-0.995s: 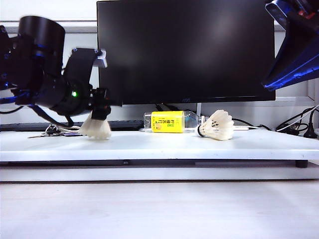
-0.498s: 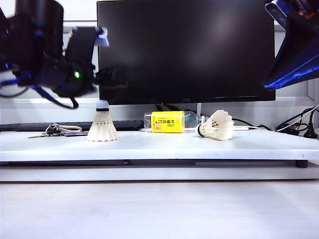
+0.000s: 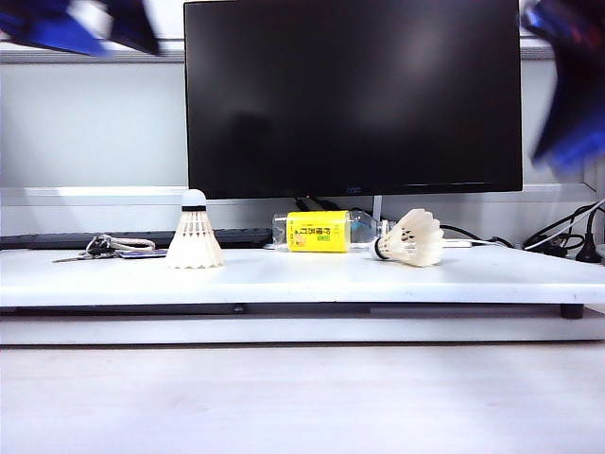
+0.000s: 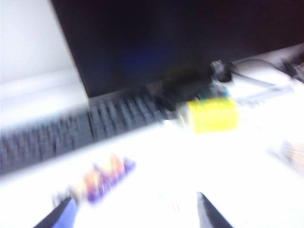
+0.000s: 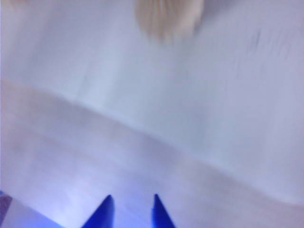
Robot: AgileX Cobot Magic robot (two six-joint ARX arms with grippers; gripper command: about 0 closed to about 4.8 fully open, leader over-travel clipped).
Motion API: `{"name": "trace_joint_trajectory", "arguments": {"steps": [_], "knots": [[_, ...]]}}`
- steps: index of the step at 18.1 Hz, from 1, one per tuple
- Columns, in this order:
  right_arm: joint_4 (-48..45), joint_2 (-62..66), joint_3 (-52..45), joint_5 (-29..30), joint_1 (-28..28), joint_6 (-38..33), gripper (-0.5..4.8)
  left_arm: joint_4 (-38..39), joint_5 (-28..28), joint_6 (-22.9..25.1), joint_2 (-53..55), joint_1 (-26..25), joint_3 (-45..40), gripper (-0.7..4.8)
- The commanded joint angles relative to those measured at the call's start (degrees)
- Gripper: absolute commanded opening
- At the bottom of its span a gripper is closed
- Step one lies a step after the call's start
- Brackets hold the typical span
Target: Stack the badminton balls on the table vertically.
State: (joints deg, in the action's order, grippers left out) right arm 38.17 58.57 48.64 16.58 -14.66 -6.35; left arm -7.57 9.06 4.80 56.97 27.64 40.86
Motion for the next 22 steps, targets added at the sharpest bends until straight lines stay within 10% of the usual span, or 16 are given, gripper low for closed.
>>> {"name": "trace_joint_trajectory", "arguments": {"steps": [1, 12, 22], "knots": [[10.60, 11.26, 17.14, 0.04, 0.00, 0.57, 1.17, 17.88, -7.89, -7.28, -6.75, 0.00, 0.26, 3.41], [35.74, 50.56, 66.49, 0.02, -3.32, 6.45, 1.32, 33.27, -17.00, -7.78, -6.69, 0.00, 0.24, 3.41], [35.08, 64.19, 78.75, 0.00, -5.51, 6.45, 3.73, 40.30, -17.57, -4.90, -6.69, 0.00, 0.24, 3.41]]}}
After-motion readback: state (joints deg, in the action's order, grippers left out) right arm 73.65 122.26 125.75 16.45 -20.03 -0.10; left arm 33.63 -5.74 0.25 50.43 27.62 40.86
